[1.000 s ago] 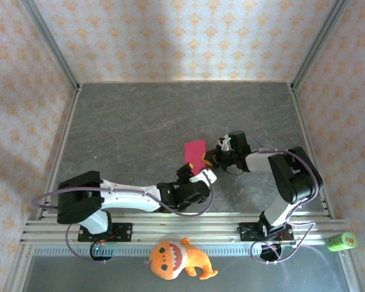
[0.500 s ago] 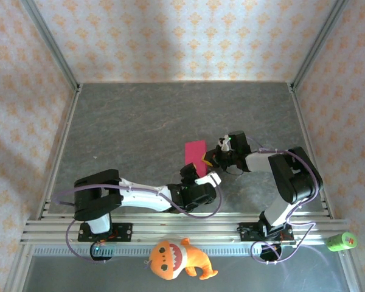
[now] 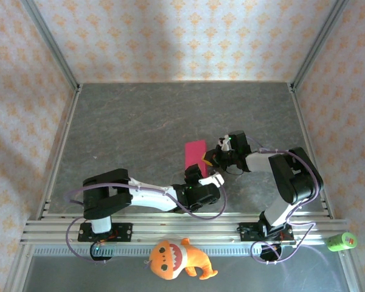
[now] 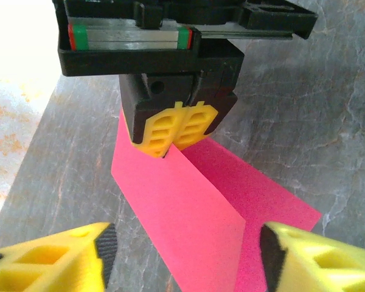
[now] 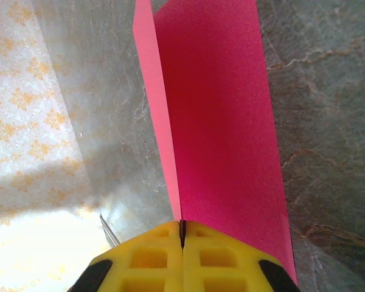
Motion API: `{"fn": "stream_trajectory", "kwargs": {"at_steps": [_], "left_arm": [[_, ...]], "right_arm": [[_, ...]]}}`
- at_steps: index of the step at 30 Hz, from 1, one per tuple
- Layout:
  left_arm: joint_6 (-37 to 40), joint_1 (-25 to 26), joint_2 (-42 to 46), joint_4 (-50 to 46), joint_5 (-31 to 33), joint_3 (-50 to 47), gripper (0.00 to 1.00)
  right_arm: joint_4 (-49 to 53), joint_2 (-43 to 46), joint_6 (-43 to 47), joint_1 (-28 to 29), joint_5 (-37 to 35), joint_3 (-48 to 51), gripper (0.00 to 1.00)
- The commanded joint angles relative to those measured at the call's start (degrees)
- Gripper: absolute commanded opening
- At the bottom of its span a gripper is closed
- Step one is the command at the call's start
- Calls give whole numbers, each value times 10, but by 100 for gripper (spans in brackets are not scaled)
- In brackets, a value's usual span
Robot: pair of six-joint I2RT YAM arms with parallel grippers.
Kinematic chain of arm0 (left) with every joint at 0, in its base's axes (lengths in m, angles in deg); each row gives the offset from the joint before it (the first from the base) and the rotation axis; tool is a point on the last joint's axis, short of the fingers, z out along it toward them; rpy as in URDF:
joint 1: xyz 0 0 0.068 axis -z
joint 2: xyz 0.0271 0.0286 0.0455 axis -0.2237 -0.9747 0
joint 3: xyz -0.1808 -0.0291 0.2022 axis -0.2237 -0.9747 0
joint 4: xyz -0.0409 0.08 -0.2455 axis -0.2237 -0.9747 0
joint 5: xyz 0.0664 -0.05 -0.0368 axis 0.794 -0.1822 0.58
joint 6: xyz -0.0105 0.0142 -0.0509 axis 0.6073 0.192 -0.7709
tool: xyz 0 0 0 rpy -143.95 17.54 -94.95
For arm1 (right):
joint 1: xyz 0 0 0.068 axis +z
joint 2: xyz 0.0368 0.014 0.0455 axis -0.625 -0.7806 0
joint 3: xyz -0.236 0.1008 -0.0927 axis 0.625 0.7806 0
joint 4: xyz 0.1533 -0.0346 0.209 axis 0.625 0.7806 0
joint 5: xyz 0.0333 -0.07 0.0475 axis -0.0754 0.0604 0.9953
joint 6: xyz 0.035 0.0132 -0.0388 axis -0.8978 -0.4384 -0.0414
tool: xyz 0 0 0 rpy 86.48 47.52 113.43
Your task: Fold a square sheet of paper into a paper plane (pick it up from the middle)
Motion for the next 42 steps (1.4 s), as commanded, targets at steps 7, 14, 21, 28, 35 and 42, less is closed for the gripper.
{"fn": "stream_trajectory", "kwargs": {"at_steps": [7, 14, 21, 28, 35, 42], "left_arm": [[13, 0, -8, 17, 23, 1, 41], [15, -3, -14, 16, 19, 1, 34], [12, -12, -6, 5, 2, 8, 3], [-36, -50, 34, -16, -115, 7, 0], [-137, -153, 81, -20, -401, 0, 0], [-168, -193, 64, -24, -499, 12, 0]], "right_arm": [[-13, 9, -7, -3, 6, 0, 6], [-12, 10, -6, -3, 9, -1, 6], [-12, 13, -7, -3, 9, -1, 10], [41, 47, 19, -5, -43, -6, 28], [61, 131, 10, -37, -169, 40, 35], [52, 183, 15, -44, -202, 70, 35]]}}
